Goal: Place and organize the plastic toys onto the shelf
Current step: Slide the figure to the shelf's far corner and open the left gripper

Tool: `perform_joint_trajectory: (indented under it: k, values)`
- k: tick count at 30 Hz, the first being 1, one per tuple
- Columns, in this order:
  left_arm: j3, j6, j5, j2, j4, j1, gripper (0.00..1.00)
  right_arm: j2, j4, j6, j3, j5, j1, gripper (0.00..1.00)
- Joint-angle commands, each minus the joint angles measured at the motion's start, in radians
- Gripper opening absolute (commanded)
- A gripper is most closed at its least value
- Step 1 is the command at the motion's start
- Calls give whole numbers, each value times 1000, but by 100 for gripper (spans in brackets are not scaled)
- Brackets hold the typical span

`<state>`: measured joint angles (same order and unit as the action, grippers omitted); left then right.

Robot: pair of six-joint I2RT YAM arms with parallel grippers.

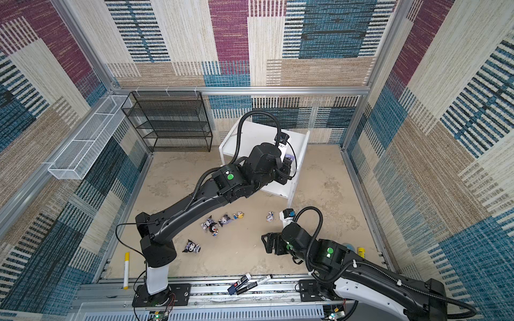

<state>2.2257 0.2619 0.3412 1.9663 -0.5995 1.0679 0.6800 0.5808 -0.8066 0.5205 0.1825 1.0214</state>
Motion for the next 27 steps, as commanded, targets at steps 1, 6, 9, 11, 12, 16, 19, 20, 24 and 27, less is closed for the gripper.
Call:
perform_joint_trajectory:
  k: [1, 6, 9, 11, 12, 16, 19, 20, 24, 27]
  values:
    - [10, 20, 34, 2, 0, -2, 17, -1, -13, 1, -1, 1, 1, 100]
    - [14, 20, 37, 2, 0, -2, 28, 0, -15, 0, -3, 0, 2, 100]
    - [15, 21, 30, 0, 0, 0, 36, 0, -16, 0, -4, 0, 2, 100]
    - [16, 21, 26, -3, -1, -1, 41, 0, -16, 1, -4, -1, 0, 100]
    - [17, 21, 22, -4, 0, -1, 43, 1, -16, 2, -4, -2, 1, 100]
    - [13, 22, 9, -15, -1, -2, 52, 1, -15, 3, -3, -2, 0, 100]
    - [1, 26, -7, -38, -7, 0, 62, 4, -15, 0, -4, -1, 2, 100]
    - [-8, 25, -11, -53, -7, 0, 66, 6, -14, 0, -4, 0, 1, 100]
    - [-88, 12, -25, -146, -6, 0, 79, 26, -12, 0, -1, 2, 1, 100]
    - [-196, -8, -24, -252, 5, 0, 89, 48, -6, -4, 6, 7, 1, 100]
